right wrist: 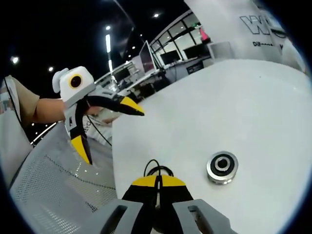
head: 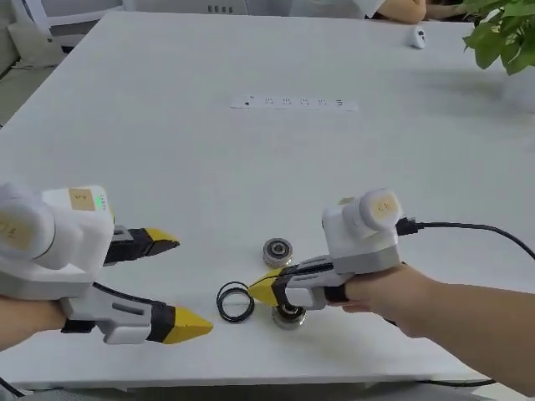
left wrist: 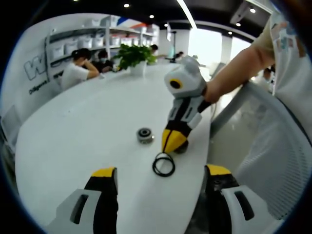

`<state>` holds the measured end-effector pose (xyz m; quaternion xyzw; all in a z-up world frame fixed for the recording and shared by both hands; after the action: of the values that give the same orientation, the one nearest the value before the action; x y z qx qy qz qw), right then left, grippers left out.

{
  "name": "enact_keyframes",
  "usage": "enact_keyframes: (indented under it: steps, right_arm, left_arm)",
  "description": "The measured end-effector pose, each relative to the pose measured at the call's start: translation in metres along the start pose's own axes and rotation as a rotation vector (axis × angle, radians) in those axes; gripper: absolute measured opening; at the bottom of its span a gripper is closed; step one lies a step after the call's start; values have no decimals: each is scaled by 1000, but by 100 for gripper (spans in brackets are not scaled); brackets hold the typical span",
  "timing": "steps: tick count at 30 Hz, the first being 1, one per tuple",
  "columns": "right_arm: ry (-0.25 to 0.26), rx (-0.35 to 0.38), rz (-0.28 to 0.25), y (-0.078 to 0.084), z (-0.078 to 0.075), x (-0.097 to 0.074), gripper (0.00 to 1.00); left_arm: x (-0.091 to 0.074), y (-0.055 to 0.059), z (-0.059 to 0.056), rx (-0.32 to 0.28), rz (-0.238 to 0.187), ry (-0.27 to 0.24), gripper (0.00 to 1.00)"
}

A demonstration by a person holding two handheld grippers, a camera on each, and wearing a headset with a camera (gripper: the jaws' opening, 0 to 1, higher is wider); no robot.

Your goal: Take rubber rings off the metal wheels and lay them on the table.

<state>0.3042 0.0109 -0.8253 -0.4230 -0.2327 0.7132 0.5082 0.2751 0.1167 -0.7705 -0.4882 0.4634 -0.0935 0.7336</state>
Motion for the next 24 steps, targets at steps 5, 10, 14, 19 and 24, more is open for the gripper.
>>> enact_keyframes:
  steps: [5, 10, 14, 19, 24]
  right_arm:
    - [-4, 2, 14, 3, 0, 2, 0]
    - [9, -5, 20, 4, -1, 2, 0]
    - [18, -7, 18, 3, -2, 1, 0]
    - [30, -10, 25, 4, -4, 0, 0]
    - [35, -11, 14, 3, -4, 0, 2]
  left_arm:
    - [0, 2, 0, 0, 7, 2, 73]
    - [0, 2, 0, 1, 11, 2, 73]
    - [0, 3, 0, 4, 16, 1, 73]
    - [0, 2, -1, 6, 18, 1, 73]
    - [0, 3, -3, 10, 23, 5, 73]
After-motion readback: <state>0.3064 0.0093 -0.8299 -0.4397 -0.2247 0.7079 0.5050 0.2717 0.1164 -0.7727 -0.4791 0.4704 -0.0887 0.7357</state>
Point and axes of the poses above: the centre of the closed fingertips' face, and the gripper's own axes: x roughly forward along the fingers, z roughly to its left, y roughly out of its underside, the point moved 4 cm from there along -x, roughly backward along the fingers, and after that the axes turned 13 degrees about -y, right-handed, at the moved point
